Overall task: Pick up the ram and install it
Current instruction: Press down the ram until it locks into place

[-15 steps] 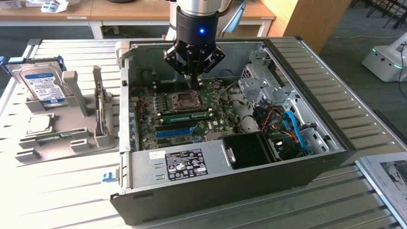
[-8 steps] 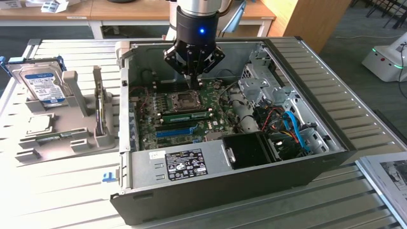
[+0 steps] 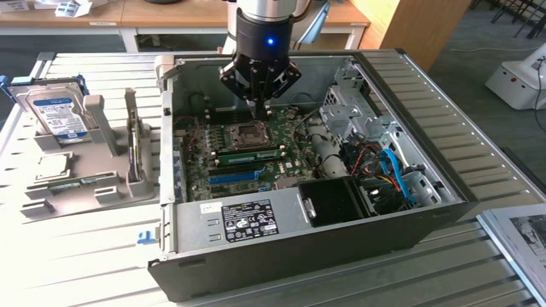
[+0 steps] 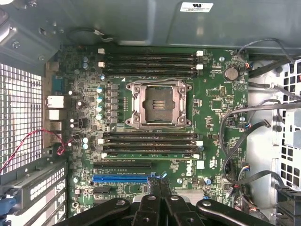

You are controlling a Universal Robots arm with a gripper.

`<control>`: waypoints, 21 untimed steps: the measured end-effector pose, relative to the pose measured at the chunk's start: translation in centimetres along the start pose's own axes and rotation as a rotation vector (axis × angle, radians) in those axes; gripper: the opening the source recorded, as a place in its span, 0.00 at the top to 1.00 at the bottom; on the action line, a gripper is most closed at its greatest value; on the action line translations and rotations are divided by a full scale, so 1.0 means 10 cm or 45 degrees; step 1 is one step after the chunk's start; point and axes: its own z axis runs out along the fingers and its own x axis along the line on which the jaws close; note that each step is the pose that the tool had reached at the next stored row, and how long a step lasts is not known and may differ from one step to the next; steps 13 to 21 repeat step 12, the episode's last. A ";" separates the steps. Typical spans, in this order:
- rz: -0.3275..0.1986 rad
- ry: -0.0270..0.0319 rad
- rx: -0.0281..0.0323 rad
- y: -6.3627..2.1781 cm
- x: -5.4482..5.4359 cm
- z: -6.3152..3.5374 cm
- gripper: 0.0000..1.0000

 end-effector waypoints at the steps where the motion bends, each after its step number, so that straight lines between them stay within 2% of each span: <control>1: 0.000 -0.0001 0.0000 0.000 0.00 0.000 0.90; 21: 0.000 0.0015 0.0000 0.000 0.00 0.000 0.90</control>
